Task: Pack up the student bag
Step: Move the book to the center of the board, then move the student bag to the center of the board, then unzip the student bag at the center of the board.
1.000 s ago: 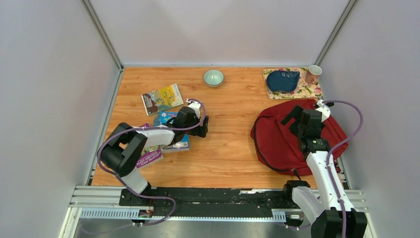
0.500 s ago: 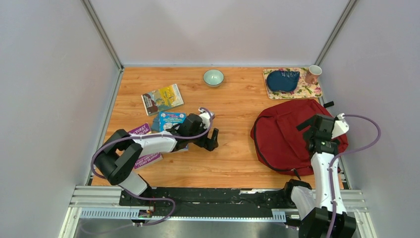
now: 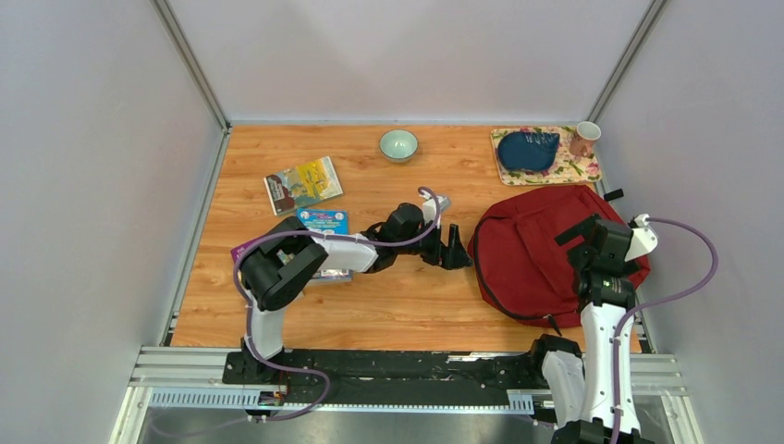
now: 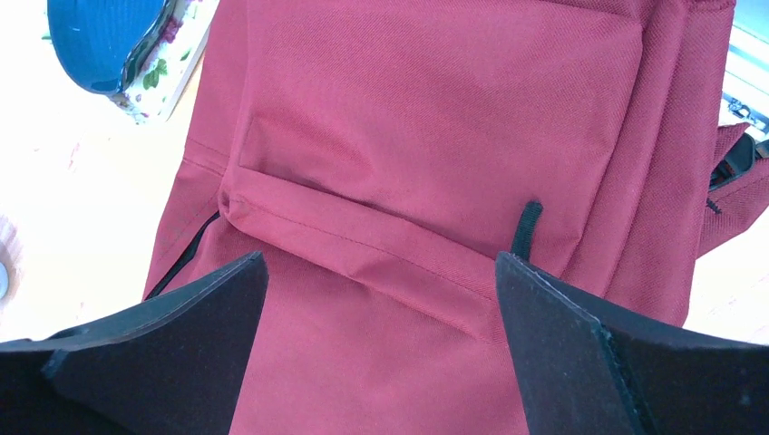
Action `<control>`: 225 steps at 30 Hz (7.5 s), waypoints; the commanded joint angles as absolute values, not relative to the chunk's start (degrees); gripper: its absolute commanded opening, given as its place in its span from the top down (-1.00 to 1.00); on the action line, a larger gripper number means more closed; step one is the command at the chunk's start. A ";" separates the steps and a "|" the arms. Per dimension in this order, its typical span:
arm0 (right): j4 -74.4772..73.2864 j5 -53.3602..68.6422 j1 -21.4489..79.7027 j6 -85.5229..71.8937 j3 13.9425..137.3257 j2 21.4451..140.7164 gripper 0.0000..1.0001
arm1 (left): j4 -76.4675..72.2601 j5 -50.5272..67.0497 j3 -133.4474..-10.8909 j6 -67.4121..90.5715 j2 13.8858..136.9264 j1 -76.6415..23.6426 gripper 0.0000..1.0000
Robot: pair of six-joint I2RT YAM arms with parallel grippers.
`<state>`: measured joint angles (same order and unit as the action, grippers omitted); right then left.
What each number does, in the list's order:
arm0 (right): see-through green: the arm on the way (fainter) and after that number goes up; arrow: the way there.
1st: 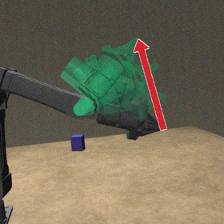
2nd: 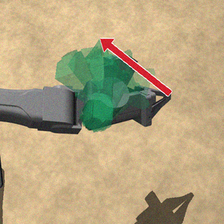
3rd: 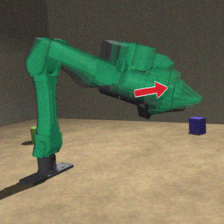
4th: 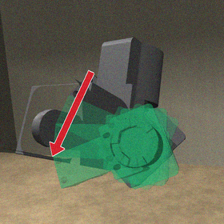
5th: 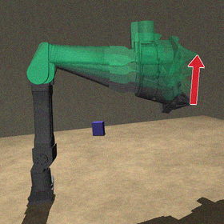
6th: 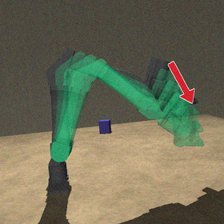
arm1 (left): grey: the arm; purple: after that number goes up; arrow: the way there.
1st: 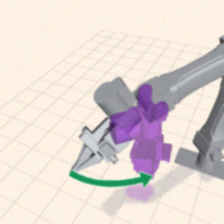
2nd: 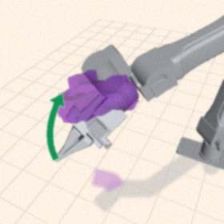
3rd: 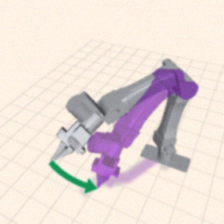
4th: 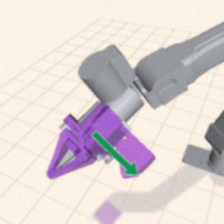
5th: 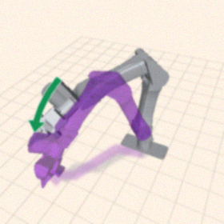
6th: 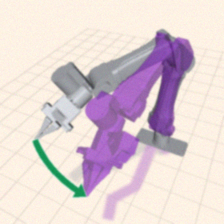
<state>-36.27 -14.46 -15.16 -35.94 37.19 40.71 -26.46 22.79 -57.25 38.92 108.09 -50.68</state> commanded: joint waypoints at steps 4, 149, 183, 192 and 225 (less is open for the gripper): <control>-34.28 -11.43 -15.29 -33.40 38.50 39.81 -0.98 | -35.78 30.93 -65.73 47.81 116.62 -52.29 -0.94; -13.18 2.55 27.07 -57.04 11.34 35.60 1.00 | 41.66 -16.08 -74.27 38.85 101.25 -70.05 0.28; -13.98 -3.96 27.25 -54.32 12.48 39.55 1.00 | 26.81 -17.32 -53.44 34.72 80.07 -66.18 1.00; -15.02 -5.18 27.25 -53.53 12.74 40.17 1.00 | 30.59 -22.14 -52.48 33.58 79.63 -65.39 1.00; -37.02 2.86 23.20 -49.74 24.10 25.31 -0.71 | 16.44 -9.67 -29.19 27.95 56.88 -56.87 -0.31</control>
<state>-37.12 -4.91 23.18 -47.33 25.50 27.55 18.96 -10.33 -31.64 28.91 60.49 -57.19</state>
